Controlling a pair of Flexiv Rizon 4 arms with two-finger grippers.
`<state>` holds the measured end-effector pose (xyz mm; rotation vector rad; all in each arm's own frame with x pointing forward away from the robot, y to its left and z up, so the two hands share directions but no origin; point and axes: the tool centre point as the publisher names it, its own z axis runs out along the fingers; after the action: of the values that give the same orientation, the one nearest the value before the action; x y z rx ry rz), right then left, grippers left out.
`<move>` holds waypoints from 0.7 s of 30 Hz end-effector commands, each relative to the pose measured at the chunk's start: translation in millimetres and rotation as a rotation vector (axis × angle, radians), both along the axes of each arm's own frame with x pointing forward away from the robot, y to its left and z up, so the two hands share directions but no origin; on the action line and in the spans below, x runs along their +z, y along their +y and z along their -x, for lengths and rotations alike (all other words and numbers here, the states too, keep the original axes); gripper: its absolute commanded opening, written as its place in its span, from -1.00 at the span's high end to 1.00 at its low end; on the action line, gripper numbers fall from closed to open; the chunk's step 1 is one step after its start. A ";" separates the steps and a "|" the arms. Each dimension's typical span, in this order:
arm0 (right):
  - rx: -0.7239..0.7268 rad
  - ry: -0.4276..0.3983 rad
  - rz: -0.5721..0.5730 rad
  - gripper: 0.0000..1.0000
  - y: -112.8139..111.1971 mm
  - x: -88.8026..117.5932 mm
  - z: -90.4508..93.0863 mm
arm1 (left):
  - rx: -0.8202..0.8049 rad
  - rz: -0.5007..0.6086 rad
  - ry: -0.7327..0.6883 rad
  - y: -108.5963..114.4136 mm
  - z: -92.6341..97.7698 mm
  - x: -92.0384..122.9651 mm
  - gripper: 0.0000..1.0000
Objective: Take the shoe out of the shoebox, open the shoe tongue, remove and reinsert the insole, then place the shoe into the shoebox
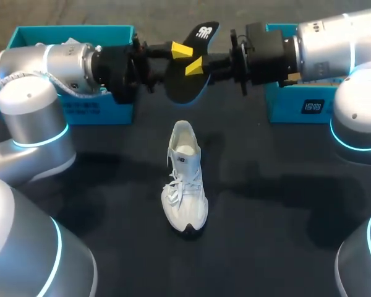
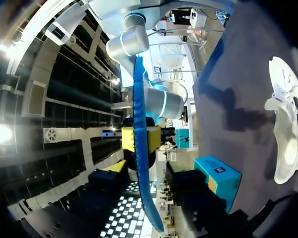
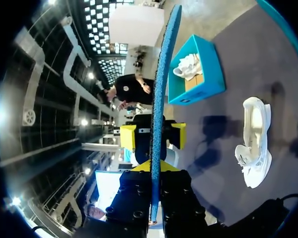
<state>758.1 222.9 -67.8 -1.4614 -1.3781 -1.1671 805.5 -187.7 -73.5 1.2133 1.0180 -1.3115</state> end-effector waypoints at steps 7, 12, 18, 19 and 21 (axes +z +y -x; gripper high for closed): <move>-0.020 -0.018 0.018 1.00 -11.2 1.6 1.7 | -0.055 -0.076 -0.019 43.8 -0.5 -11.4 -1.00; 0.002 -0.133 0.006 1.00 -12.2 3.8 -2.1 | -0.067 -0.139 -0.025 58.0 -1.5 -19.9 -1.00; 0.073 -0.353 -0.017 1.00 -13.2 8.2 -8.0 | -0.116 -0.239 -0.034 72.5 -1.3 -30.6 -1.00; 0.076 -0.371 -0.017 1.00 -13.0 8.5 -8.4 | -0.127 -0.254 -0.042 74.9 -1.7 -32.4 -1.00; 0.097 -0.402 -0.013 1.00 -13.1 9.6 -9.2 | -0.135 -0.275 -0.036 77.7 -2.4 -34.0 -1.00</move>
<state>762.6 209.7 -57.8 -1.2192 -1.6635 -1.4462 802.0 -116.9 -111.9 1.4918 1.1266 -1.2704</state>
